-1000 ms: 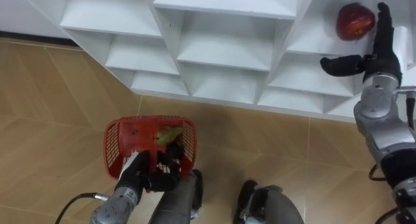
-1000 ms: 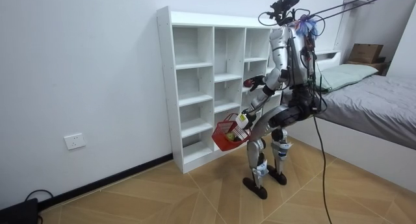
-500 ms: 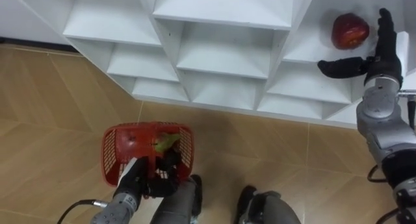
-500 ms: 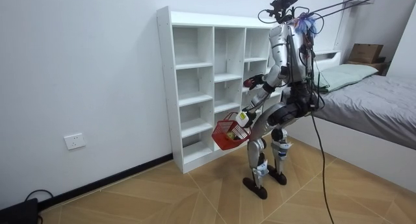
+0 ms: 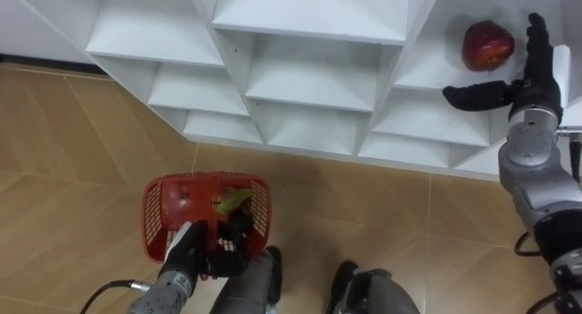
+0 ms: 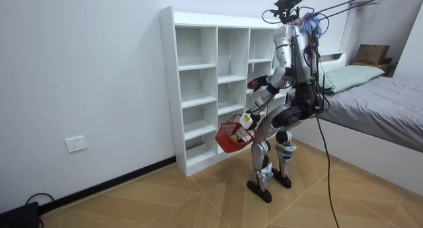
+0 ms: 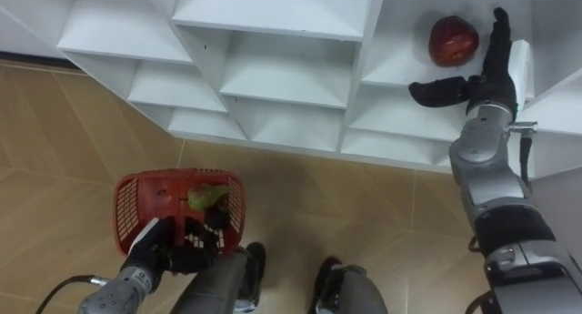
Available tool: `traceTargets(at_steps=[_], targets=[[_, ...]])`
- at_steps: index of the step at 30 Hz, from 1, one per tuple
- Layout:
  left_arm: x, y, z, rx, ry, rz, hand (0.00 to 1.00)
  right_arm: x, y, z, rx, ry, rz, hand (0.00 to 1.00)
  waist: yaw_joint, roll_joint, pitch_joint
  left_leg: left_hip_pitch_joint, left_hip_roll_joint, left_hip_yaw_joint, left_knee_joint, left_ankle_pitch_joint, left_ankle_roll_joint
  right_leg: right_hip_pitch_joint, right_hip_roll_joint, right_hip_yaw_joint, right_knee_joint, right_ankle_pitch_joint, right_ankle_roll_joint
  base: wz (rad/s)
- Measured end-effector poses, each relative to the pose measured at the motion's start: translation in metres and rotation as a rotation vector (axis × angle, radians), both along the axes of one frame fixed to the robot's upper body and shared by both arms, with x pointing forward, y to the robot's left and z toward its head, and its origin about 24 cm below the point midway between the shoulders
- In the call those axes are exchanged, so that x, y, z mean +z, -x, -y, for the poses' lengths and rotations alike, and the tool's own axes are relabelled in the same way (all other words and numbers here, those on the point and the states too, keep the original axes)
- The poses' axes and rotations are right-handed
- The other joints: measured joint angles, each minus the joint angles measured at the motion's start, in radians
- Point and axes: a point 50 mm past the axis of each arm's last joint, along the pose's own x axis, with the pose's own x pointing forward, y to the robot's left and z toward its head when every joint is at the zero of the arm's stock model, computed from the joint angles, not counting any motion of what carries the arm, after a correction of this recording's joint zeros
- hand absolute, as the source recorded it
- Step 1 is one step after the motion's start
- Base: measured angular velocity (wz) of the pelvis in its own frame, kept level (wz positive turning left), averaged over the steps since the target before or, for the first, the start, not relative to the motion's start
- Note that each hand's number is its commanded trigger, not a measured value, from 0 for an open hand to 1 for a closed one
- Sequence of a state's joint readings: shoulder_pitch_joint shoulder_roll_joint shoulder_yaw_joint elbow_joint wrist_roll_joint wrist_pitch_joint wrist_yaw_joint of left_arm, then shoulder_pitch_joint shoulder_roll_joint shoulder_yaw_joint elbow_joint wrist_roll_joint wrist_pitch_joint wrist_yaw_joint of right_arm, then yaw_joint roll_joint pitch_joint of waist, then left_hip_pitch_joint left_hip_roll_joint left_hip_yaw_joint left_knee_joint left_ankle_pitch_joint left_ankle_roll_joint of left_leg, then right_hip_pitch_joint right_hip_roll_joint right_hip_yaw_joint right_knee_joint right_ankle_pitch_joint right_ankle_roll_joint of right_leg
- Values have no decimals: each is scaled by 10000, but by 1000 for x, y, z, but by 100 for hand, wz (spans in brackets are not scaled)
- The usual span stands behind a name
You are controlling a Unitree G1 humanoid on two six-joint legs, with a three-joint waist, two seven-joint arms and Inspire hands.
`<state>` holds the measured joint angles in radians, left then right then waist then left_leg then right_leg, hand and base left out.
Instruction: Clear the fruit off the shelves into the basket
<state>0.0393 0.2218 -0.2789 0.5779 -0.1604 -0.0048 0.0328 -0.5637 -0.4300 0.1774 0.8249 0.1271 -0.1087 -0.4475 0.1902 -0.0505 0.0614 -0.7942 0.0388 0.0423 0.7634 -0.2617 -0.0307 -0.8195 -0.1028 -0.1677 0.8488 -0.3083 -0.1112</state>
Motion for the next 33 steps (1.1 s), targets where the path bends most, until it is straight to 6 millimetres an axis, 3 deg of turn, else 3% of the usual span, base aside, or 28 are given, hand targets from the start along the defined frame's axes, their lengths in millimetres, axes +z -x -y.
traceTargets(at_steps=[24,33], targets=[[-1,1,1,106,-144,7,100,4,-2,-9,96,350,171,0,-16,25,-22,37,1,45,-79,10,-10,18,77,31,-122,47,-18,0],[-1,2,2,129,-199,-3,100,6,-3,-9,-164,-353,374,0,1,22,-21,111,-1,37,-83,19,-25,104,77,22,-136,52,-27,0]])
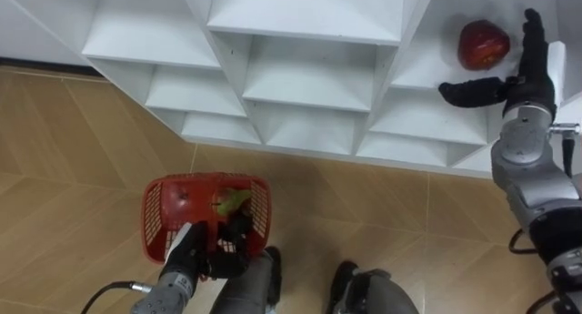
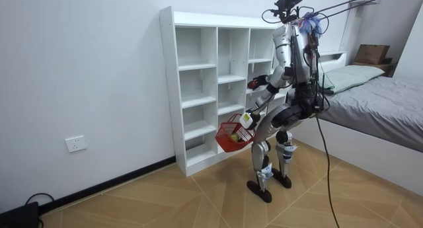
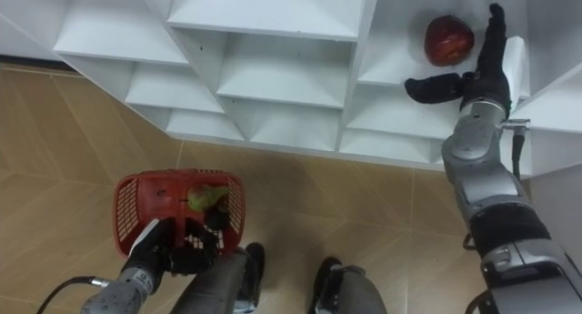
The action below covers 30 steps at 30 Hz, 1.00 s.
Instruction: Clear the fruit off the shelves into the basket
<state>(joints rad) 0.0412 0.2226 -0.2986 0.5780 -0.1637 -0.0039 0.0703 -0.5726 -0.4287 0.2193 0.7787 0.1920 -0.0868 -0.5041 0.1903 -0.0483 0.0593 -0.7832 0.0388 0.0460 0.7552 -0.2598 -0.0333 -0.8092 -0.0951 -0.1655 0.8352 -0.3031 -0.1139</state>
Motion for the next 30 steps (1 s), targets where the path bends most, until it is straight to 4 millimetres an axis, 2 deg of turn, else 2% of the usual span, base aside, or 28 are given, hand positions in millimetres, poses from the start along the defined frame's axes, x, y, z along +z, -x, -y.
traceTargets(at_steps=[7,24,30], targets=[[-1,2,-1,75,-43,-53,100,12,-7,-4,98,-38,378,0,3,-44,4,68,-3,-13,-9,-1,1,94,-10,-27,-22,-6,9,0],[-1,2,0,50,-55,-29,100,10,-7,-5,156,-50,318,0,0,-85,10,62,5,-42,44,-14,23,147,-38,-106,-21,-17,23,0],[-1,2,0,-7,-30,-32,100,4,-6,-9,383,151,-16,0,-1,-117,29,63,12,-43,12,-16,30,147,-73,-109,-33,-31,45,0]])
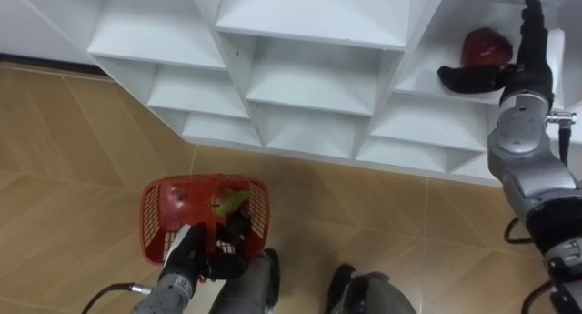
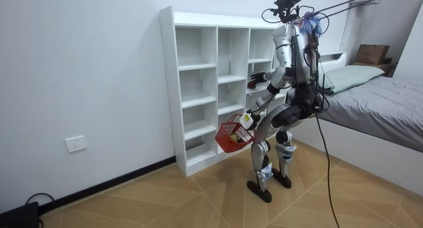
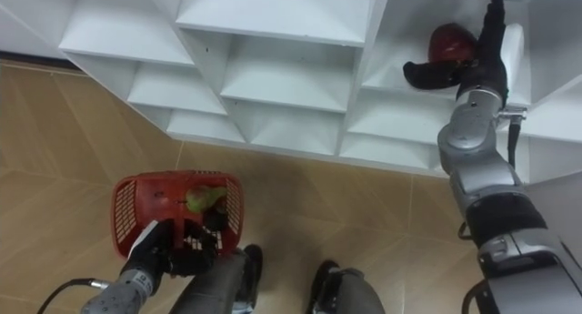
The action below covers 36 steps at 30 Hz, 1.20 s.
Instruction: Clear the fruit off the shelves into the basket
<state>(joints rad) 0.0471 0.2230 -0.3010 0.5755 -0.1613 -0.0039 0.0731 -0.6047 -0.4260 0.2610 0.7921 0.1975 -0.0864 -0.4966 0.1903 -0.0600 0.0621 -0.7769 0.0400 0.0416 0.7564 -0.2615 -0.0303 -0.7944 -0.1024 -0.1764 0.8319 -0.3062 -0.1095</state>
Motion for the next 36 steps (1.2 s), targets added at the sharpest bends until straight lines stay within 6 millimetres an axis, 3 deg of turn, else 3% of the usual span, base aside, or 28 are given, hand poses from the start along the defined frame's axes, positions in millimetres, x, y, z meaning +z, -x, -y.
traceTargets(at_steps=[21,22,23,24,36], targets=[[3,-1,-6,-201,-300,92,100,-7,2,3,72,-95,-469,0,-15,-9,3,-170,-50,-125,33,-18,28,-10,-12,-183,-105,-16,28,0],[3,-1,-6,-200,-301,85,100,-8,2,3,70,-95,-473,29,-17,-9,3,-173,-55,-129,38,-18,28,-10,-15,-184,-100,-18,30,0],[3,-1,-6,-199,-302,81,100,-8,2,3,69,-95,-474,83,-17,-9,3,-173,-57,-132,43,-18,28,-10,-16,-185,-97,-18,31,0],[3,-1,-6,-194,-305,77,100,-8,2,3,62,-94,-482,100,-19,-9,3,-175,-62,-136,58,-19,29,-10,-21,-185,-78,-24,37,0],[4,0,-6,-150,-335,109,100,-5,3,8,-496,123,-255,100,-71,-38,0,-275,-163,-197,265,-41,64,-88,-162,-239,181,-129,64,3]])
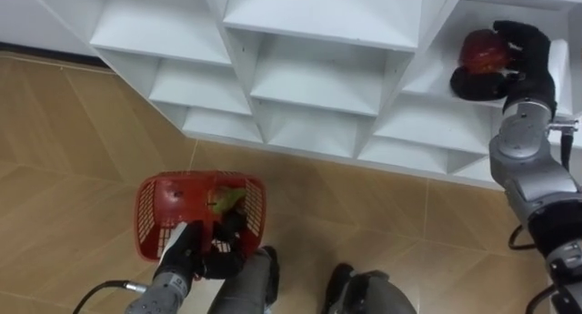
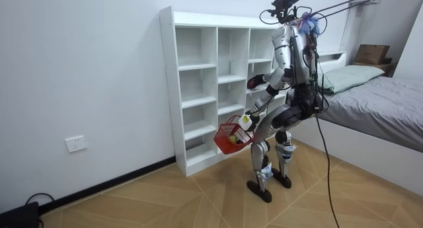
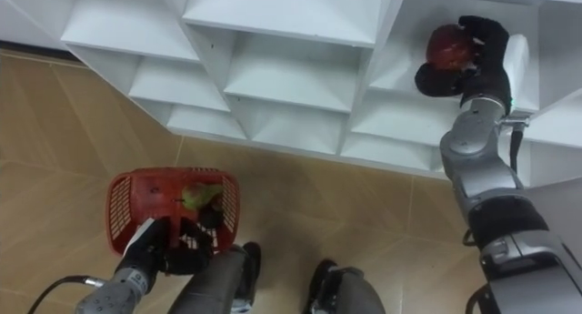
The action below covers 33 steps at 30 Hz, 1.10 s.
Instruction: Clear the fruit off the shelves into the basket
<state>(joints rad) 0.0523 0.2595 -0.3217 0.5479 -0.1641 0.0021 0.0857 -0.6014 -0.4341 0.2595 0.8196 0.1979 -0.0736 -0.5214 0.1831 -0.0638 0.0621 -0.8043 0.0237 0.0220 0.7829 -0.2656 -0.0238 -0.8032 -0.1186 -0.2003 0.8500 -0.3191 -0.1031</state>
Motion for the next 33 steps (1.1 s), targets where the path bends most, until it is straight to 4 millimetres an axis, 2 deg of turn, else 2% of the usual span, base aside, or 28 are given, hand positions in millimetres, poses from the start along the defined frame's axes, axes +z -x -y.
traceTargets(at_steps=[14,21,27,29,31,33], targets=[[2,-2,1,-16,11,23,100,2,-1,-2,70,-38,79,100,171,47,-27,-33,8,0,2,-1,2,-33,4,3,2,4,-5,0],[0,1,1,-23,46,-87,100,-1,-1,-6,48,-768,87,100,194,112,-65,100,6,53,-36,-1,2,55,6,45,4,5,-5,-1],[-2,4,1,-81,132,-234,100,-9,1,-9,470,-1067,-243,100,153,139,-71,718,6,76,-310,10,-11,644,25,46,-219,4,2,0],[-3,7,1,-133,203,-345,100,-14,3,-9,638,-1109,-457,100,149,151,-79,981,41,77,-437,9,-11,924,60,38,-375,15,19,-2],[-4,9,1,-195,357,-432,100,-18,5,-11,921,-1322,-660,100,138,171,-91,1242,177,91,-561,11,-16,1213,171,44,-630,98,28,-10],[-4,8,2,-285,442,-436,100,-21,5,-13,1166,-1493,-765,100,86,172,-93,1494,177,120,-757,42,-10,1446,194,58,-832,155,61,-7]])
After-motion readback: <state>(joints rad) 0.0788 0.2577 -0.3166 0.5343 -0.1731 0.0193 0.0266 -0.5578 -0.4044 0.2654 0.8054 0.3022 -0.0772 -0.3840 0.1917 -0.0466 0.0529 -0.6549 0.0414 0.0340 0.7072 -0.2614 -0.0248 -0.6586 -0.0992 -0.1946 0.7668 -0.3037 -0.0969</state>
